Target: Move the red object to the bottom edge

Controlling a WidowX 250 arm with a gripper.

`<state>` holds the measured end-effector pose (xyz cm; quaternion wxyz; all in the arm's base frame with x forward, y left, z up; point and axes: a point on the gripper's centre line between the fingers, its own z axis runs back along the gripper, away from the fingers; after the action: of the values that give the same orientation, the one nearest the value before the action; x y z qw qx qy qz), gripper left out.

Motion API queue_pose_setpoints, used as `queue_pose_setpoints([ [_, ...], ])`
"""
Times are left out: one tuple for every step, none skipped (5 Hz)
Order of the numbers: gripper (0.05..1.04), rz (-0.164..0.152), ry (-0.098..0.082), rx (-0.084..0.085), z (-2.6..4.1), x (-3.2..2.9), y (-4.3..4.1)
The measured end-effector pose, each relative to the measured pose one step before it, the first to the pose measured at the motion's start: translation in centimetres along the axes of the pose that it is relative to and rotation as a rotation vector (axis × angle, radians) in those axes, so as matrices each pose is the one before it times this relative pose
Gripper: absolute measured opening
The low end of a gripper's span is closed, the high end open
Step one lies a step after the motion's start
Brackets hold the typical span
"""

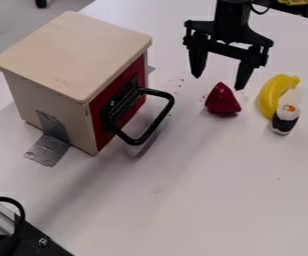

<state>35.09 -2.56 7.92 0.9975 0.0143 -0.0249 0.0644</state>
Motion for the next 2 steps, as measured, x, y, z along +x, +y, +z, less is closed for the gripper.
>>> queue_pose_setpoints([
  [1.000,-0.0221,-0.0156,0.0182,-1.076,1.244,0.805],
  [1.000,-0.0027,0.0029,0.0153,-1.740,0.379,0.071],
])
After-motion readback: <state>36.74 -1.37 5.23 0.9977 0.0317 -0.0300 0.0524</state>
